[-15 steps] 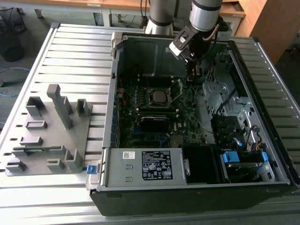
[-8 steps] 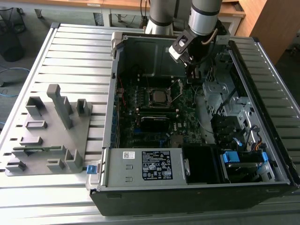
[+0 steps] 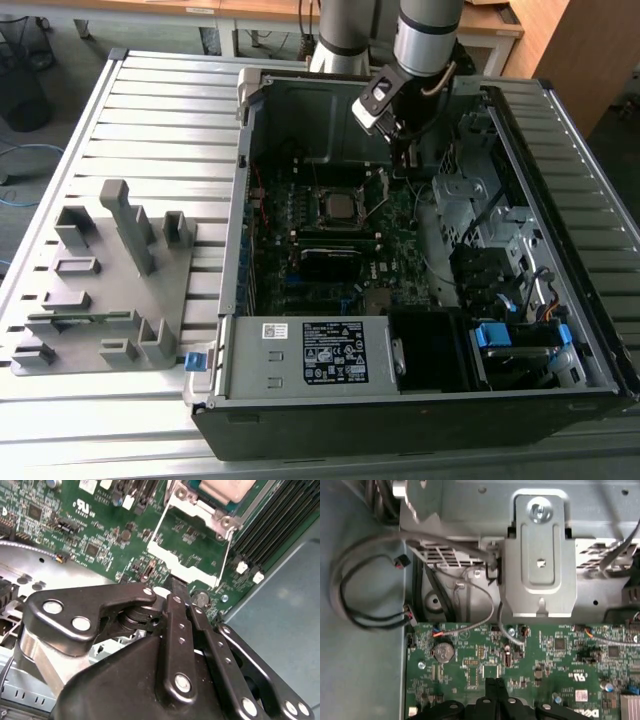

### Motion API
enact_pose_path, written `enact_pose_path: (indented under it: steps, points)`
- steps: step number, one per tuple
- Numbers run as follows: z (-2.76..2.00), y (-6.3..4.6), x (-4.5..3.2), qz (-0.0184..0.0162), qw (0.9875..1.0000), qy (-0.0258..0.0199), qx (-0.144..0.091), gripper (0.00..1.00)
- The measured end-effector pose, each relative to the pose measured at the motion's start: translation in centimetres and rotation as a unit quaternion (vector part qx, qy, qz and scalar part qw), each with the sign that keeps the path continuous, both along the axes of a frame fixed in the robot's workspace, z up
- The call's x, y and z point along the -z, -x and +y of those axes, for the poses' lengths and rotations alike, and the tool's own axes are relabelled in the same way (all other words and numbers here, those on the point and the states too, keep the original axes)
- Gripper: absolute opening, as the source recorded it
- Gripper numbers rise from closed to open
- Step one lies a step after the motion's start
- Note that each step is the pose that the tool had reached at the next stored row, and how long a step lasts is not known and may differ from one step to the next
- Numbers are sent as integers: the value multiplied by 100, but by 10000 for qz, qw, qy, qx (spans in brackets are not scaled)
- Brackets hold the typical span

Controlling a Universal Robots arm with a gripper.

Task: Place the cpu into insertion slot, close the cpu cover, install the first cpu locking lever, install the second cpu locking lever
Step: 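Close the cpu cover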

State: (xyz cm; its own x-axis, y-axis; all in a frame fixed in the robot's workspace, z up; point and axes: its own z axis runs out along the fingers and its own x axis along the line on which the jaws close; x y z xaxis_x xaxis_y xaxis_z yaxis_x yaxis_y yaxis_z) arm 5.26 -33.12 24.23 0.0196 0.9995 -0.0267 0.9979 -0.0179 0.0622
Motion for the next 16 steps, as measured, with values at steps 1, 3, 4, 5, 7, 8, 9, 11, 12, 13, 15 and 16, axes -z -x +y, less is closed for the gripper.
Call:
enact_pose_path:
  steps: [1, 3, 4, 5, 7, 8, 9, 11, 12, 13, 15, 16]
  points:
    - [2, 26, 3, -13, 10000, 0, 0, 10]
    - [7, 80, 12, -45, 10000, 0, 0, 10]
    - [10, 107, 16, -60, 10000, 0, 1, 10]
    - [14, 133, 21, -74, 10000, 0, 0, 10]
    - [24, 192, 35, -118, 9999, 0, 1, 10]
    - [29, 223, 41, -138, 9999, 0, 0, 10]
    - [33, 254, 46, -154, 9999, 1, 0, 10]
    - [44, 319, 57, -179, 9998, 1, 0, 10]
    - [51, 354, 63, -192, 9998, 0, 0, 10]
    - [56, 385, 68, -202, 9998, 0, 0, 10]
    - [67, 442, 79, -221, 9998, 0, 0, 10]
    - [72, 469, 84, -231, 9997, 0, 1, 10]
